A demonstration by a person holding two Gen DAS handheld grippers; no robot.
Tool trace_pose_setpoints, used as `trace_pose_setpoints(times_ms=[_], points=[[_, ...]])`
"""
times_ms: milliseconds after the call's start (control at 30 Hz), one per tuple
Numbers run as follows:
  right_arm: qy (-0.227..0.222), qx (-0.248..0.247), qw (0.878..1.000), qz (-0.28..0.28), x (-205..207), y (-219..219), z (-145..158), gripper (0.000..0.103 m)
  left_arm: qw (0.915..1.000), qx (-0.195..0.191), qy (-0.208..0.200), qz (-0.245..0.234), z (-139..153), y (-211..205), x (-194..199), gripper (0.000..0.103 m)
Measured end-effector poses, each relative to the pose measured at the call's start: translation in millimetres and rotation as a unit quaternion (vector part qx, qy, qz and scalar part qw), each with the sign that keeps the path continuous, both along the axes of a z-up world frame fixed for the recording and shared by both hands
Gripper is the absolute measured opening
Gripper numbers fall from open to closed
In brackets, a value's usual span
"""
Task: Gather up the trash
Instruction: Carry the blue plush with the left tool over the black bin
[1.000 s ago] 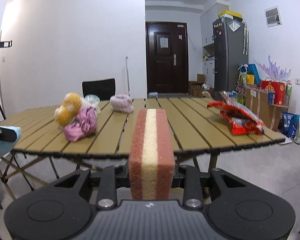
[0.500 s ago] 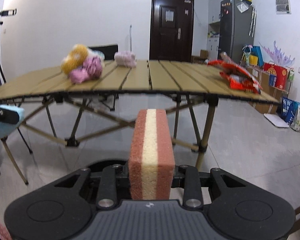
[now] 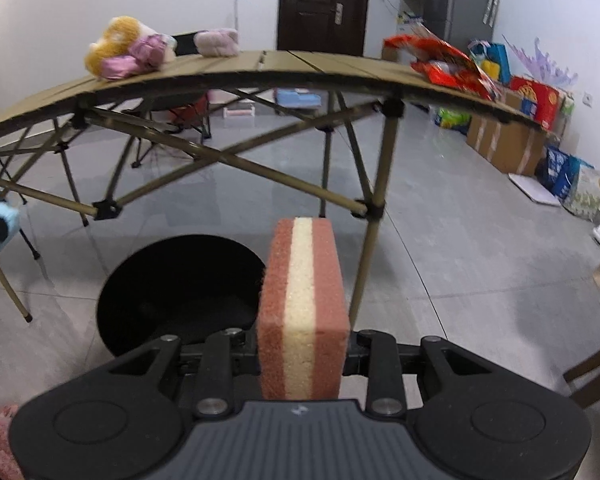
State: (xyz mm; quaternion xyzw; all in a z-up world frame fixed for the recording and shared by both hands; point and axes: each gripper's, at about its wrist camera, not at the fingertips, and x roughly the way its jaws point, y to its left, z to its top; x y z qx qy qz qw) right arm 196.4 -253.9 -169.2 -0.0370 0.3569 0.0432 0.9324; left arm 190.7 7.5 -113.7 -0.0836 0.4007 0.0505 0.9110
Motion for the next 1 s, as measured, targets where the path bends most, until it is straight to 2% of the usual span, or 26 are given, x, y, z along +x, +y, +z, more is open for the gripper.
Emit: trace_pose_setpoints(times_ms=[533, 1000], points=[[0.033, -0.001, 0.999, -0.033, 12, -13, -18, 0.030, 0.9987, -0.012, 0.048, 0.014, -19, 1, 22, 0.078], [0.053, 0.006, 0.996, -0.068, 24, -34, -35, 0.030, 0.9968, -0.018, 0.077, -0.010, -32, -30, 52, 0.078]])
